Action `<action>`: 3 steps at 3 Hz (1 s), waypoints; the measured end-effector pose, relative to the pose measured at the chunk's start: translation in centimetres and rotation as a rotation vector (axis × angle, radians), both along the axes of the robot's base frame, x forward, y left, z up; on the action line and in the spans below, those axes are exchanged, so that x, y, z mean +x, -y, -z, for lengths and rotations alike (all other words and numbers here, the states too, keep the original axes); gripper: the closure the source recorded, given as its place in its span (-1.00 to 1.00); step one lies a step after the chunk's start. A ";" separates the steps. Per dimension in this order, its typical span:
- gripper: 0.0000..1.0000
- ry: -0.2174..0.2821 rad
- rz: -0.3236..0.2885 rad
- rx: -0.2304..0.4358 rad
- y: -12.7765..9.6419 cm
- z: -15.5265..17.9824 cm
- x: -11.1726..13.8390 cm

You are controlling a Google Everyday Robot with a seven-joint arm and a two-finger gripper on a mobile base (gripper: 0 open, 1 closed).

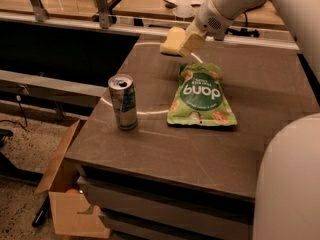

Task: Move sponge near redbull can

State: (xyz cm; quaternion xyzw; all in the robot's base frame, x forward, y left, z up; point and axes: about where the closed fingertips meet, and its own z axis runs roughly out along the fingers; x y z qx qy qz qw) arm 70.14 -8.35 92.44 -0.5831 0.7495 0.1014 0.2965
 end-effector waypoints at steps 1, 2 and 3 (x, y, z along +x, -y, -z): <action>1.00 -0.047 -0.108 -0.028 -0.9 -0.9 -5.0; 1.00 -0.093 -0.169 -0.068 -1.7 -0.7 -11.2; 1.00 -0.110 -0.182 -0.088 -1.9 -0.5 -16.0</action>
Offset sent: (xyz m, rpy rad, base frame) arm -0.1635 0.0221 -0.0008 -0.1072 0.1484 0.2297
